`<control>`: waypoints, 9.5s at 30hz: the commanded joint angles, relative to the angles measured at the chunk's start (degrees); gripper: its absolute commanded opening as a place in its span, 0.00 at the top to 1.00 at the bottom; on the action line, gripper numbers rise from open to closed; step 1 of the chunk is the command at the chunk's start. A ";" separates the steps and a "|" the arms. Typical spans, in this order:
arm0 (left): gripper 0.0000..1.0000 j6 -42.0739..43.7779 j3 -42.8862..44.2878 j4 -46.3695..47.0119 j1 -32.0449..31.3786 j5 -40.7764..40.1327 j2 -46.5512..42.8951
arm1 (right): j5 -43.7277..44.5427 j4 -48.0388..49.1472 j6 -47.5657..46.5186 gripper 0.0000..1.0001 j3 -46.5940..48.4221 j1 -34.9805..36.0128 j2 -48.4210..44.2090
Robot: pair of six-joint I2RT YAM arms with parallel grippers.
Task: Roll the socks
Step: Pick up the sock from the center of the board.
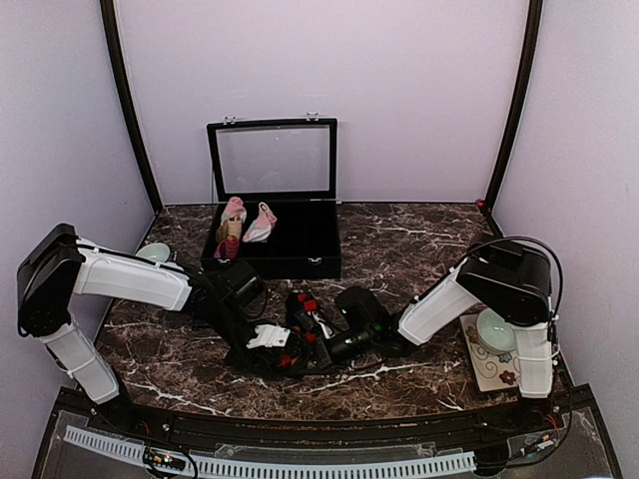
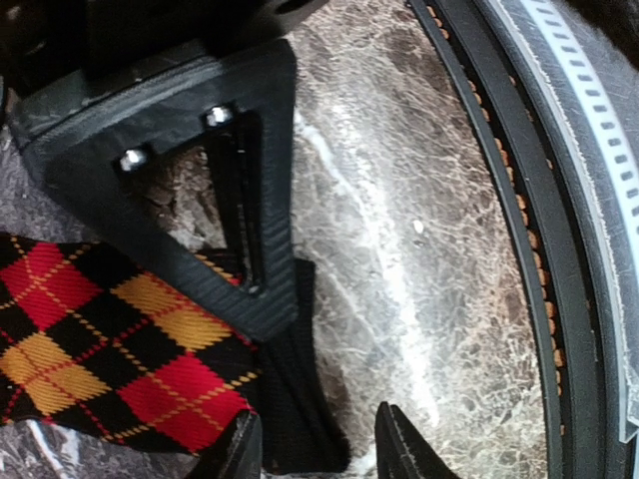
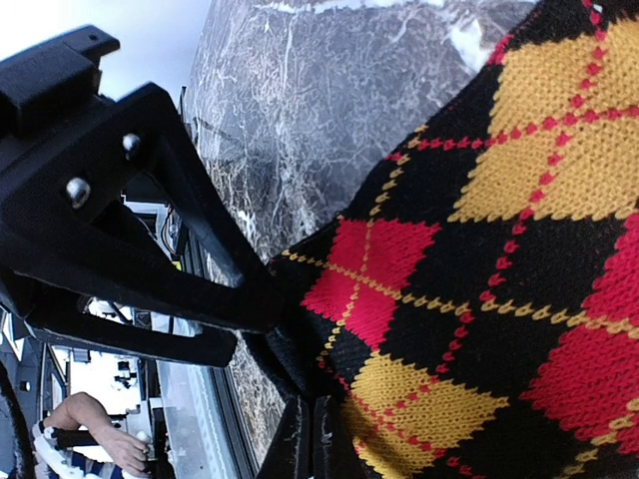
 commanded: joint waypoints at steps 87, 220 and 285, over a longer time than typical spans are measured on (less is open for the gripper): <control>0.81 -8.58 22.24 -20.49 4.27 8.59 25.25 | 55.79 2.33 -54.85 0.63 -9.15 19.98 -12.16; 0.63 -1.52 5.82 -2.77 -3.52 -5.58 2.14 | 0.50 -3.47 16.80 1.00 -2.02 -3.17 -2.75; 1.00 -11.97 15.38 -13.16 5.24 12.45 21.17 | 69.81 -24.09 -13.60 0.00 -22.67 1.95 -49.55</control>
